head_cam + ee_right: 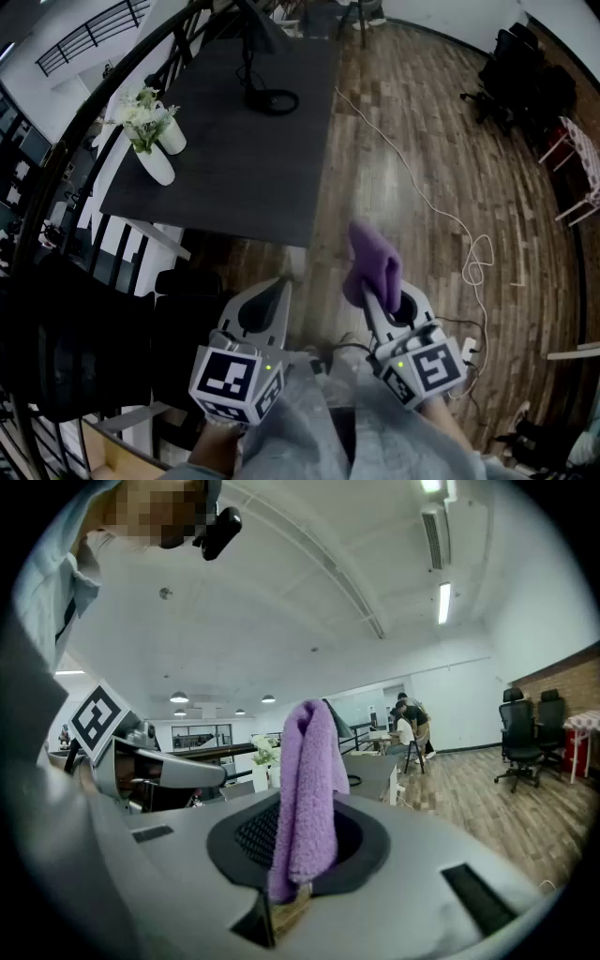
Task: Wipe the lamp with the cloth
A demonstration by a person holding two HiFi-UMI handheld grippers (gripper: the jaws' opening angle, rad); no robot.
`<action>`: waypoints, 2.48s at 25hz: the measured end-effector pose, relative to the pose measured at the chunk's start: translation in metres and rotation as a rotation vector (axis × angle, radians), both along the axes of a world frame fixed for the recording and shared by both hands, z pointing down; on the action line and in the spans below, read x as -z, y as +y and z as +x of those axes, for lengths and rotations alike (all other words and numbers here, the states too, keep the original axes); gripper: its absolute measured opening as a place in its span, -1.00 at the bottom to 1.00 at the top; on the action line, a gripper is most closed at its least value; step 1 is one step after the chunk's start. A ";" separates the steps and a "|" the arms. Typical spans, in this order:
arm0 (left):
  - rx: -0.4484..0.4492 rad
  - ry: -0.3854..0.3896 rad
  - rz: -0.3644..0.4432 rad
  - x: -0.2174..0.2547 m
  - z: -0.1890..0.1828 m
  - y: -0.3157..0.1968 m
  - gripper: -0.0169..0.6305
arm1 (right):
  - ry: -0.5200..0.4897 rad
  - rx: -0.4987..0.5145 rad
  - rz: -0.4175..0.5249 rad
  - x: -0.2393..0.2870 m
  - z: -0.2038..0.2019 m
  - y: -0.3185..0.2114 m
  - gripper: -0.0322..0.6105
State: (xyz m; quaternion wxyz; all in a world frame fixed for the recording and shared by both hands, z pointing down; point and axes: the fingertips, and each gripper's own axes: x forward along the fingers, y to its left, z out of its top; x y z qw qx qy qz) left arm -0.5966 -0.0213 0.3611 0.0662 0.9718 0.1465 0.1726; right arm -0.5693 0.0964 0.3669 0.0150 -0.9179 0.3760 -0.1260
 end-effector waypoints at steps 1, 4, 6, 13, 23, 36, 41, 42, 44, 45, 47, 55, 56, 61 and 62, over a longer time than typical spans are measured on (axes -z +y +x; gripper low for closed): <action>0.000 0.000 -0.002 0.000 0.000 0.000 -0.91 | 0.000 0.001 -0.001 0.000 0.000 0.000 -0.75; -0.001 -0.002 -0.006 -0.001 0.001 -0.002 -0.91 | -0.001 0.003 -0.004 -0.001 0.000 -0.003 -0.74; -0.002 -0.002 -0.006 -0.001 0.001 -0.003 -0.91 | 0.000 0.004 -0.005 0.000 0.000 -0.004 -0.74; -0.016 0.001 -0.012 -0.003 0.001 -0.001 -0.91 | -0.002 -0.001 -0.008 -0.002 0.000 -0.005 -0.74; -0.049 -0.001 0.018 -0.004 0.021 0.009 -0.91 | 0.011 -0.097 -0.022 -0.005 0.021 0.023 -0.74; -0.040 -0.020 0.020 -0.007 0.106 0.066 -0.91 | 0.042 -0.094 -0.030 -0.001 0.110 0.081 -0.74; -0.016 -0.013 -0.023 0.001 0.154 0.095 -0.91 | 0.041 -0.067 -0.032 0.002 0.156 0.104 -0.74; -0.012 -0.011 -0.025 0.003 0.163 0.102 -0.91 | 0.045 -0.064 -0.032 0.003 0.165 0.111 -0.74; -0.007 -0.003 -0.020 0.005 0.181 0.115 -0.91 | 0.042 -0.062 -0.034 0.003 0.181 0.127 -0.74; -0.004 0.001 -0.015 0.005 0.190 0.121 -0.91 | 0.038 -0.057 -0.031 0.002 0.189 0.134 -0.74; 0.010 0.009 -0.007 0.007 0.206 0.130 -0.91 | 0.041 -0.042 -0.018 0.003 0.206 0.145 -0.74; 0.070 0.027 0.048 0.010 0.258 0.151 -0.91 | 0.058 0.017 -0.008 -0.001 0.262 0.178 -0.74; 0.077 0.027 0.057 0.011 0.262 0.152 -0.91 | 0.062 0.023 -0.010 -0.002 0.267 0.181 -0.74; 0.108 0.027 0.080 0.011 0.281 0.156 -0.91 | 0.062 0.022 -0.004 -0.004 0.289 0.195 -0.74; 0.110 0.028 0.081 0.011 0.284 0.158 -0.91 | 0.061 0.015 0.003 -0.003 0.292 0.198 -0.74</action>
